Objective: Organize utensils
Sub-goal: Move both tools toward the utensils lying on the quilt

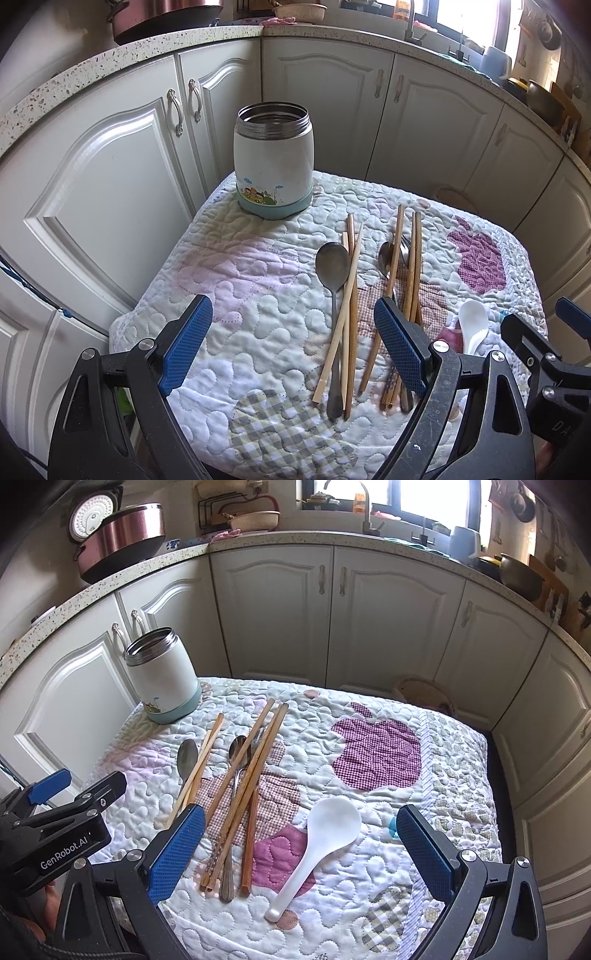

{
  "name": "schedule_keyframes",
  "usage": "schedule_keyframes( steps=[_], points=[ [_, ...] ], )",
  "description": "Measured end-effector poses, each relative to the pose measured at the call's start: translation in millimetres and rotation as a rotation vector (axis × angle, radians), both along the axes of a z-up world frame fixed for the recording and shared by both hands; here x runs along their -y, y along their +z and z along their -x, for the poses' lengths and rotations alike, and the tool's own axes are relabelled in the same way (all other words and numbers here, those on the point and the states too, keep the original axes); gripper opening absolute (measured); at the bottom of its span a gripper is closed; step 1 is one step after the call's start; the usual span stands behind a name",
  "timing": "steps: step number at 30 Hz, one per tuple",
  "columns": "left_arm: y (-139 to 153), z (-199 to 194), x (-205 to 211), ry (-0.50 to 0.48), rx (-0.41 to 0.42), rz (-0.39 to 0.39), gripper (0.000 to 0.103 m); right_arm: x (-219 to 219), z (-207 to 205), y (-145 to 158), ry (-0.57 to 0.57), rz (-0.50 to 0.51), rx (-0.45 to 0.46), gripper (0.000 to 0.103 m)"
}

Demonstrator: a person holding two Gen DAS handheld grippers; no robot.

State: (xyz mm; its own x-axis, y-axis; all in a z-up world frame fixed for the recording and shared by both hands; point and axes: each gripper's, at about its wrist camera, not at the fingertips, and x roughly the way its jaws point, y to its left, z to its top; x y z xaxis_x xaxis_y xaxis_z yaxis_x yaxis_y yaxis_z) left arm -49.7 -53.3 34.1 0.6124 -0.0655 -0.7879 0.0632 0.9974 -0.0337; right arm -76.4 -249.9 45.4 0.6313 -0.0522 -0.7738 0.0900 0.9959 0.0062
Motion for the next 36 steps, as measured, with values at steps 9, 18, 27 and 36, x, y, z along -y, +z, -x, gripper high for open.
schedule_keyframes(
  steps=[9,18,27,36],
  points=[
    [-3.7,-1.1,1.1,-0.002,-0.012,-0.006,0.09,-0.7,-1.2,-1.9,0.006,-0.002,0.002,0.103],
    [-4.4,-1.5,-0.4,0.0,-0.015,-0.009,0.09,-0.5,-0.6,-2.5,0.012,-0.015,0.004,0.103],
    [-3.8,-1.3,0.2,0.001,-0.014,-0.019,0.09,0.9,-2.2,-4.1,0.009,-0.008,-0.019,0.103],
    [-3.2,-2.5,1.1,-0.004,-0.022,-0.013,0.084,-1.0,-3.4,-4.8,0.019,0.0,-0.023,0.103]
  ],
)
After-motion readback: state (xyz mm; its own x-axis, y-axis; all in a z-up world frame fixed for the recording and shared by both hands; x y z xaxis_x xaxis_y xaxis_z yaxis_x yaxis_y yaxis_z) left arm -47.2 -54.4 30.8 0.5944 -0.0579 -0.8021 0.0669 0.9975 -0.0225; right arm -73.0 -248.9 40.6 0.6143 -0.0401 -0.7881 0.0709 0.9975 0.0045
